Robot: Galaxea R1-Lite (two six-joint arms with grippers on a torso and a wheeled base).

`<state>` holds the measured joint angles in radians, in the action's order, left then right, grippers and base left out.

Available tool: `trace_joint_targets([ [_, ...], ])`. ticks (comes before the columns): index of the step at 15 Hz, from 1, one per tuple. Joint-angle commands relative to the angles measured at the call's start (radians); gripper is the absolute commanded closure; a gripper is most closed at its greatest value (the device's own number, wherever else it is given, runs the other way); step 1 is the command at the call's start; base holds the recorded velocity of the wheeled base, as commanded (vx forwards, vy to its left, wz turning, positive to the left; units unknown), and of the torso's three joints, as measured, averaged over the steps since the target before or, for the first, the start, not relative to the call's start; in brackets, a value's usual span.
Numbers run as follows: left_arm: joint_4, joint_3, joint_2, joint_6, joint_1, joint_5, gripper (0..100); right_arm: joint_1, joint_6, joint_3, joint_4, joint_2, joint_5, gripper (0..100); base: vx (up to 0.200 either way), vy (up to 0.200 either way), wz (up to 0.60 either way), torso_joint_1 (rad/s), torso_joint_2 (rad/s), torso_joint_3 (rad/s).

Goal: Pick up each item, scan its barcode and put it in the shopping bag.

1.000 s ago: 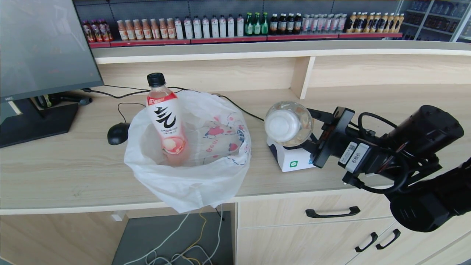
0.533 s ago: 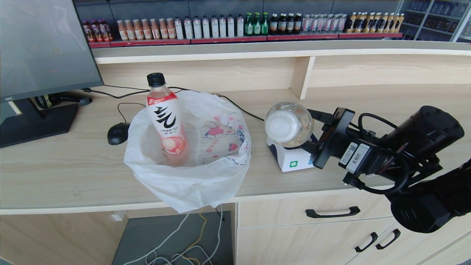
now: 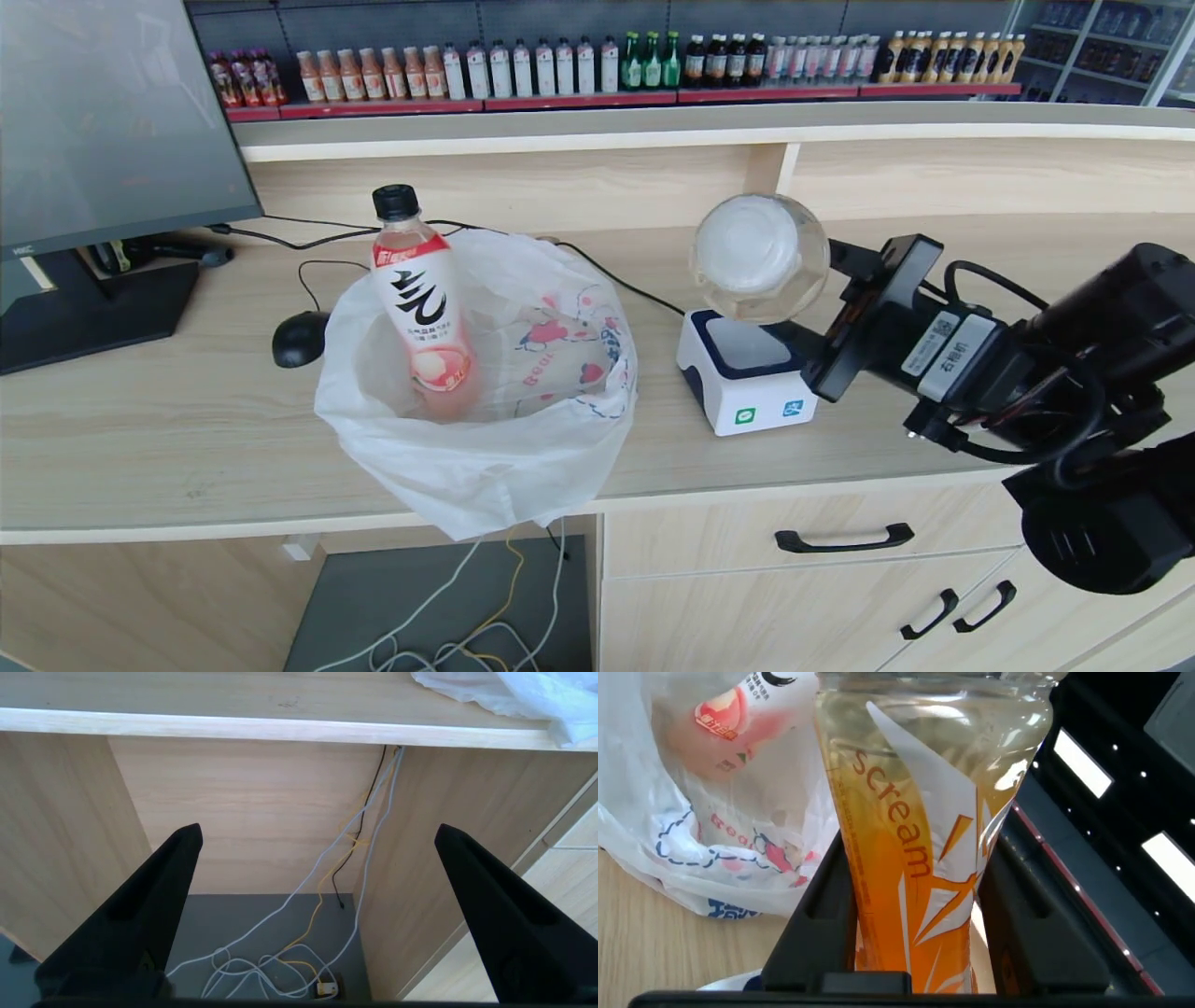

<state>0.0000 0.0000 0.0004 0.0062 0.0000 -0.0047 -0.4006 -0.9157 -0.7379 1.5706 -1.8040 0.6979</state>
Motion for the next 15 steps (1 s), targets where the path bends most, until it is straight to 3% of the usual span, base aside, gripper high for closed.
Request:
trace_joint_targets([
  [1,0.000,0.000,0.000,0.000,0.000,0.000,0,-0.003,0.044,0.002,0.000,0.078,-0.038,100,0.000,0.000,0.00,0.000,0.00,0.000],
  [5,0.000,0.000,0.000,0.005,0.000,0.000,0,-0.020,0.152,0.046,0.000,0.143,-0.179,100,0.000,0.000,0.00,0.000,0.00,0.000],
  [8,0.000,0.000,0.000,0.003,0.000,0.000,0,-0.147,0.248,0.077,0.000,0.169,-0.406,100,0.000,0.000,0.00,0.000,0.00,0.000],
  [11,0.000,0.000,0.000,0.003,0.000,0.000,0,-0.201,0.503,0.144,0.000,0.164,-0.534,100,0.000,0.000,0.00,0.000,0.00,0.000],
  [12,0.000,0.000,0.000,0.003,0.000,0.000,0,-0.201,0.503,0.144,0.000,0.164,-0.534,100,0.000,0.000,0.00,0.000,0.00,0.000],
  [15,0.000,0.000,0.000,0.003,0.000,0.000,0,-0.201,0.793,0.233,0.000,0.106,-0.655,100,0.000,0.000,0.00,0.000,0.00,0.000],
])
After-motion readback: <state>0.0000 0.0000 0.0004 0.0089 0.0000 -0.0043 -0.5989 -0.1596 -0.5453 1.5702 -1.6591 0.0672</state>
